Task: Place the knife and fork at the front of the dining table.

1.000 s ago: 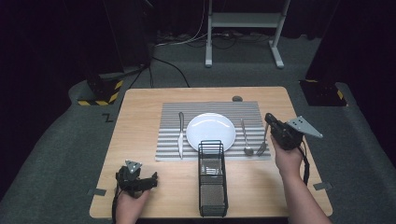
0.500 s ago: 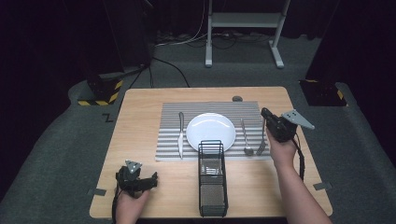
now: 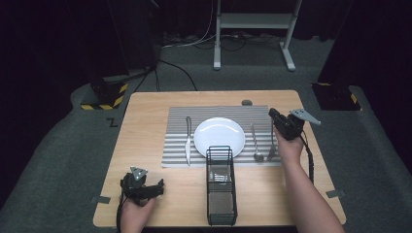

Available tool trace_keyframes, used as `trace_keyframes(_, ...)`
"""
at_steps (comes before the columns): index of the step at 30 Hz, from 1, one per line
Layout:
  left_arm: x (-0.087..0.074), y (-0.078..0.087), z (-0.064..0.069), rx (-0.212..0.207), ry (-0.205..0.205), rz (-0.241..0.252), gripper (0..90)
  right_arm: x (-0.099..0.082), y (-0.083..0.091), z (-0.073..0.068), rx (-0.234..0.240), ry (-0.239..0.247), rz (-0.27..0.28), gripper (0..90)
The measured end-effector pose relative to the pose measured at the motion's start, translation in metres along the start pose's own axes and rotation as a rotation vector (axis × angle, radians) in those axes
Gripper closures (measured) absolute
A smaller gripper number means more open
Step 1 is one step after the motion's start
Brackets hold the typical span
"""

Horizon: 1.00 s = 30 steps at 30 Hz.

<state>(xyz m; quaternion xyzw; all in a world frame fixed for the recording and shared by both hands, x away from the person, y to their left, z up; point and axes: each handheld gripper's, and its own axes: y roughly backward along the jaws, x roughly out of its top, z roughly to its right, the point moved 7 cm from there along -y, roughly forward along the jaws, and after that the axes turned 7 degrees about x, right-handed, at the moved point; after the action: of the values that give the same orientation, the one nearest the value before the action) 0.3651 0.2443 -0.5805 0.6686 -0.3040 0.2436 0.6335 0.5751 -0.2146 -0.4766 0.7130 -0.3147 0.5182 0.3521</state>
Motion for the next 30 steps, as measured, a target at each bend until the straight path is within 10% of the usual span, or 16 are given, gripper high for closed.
trace_keyframes(13, 0.0, 0.0, 0.0, 0.0, 0.0, 0.0, 0.1, -0.021, -0.026, 0.027, -0.041, -0.049, -0.085, 83.4)
trace_keyframes(30, 0.001, -0.001, 0.0, -0.003, -0.006, 0.0, 0.0, -0.034, -0.038, 0.027, -0.043, -0.085, -0.14, 83.1)
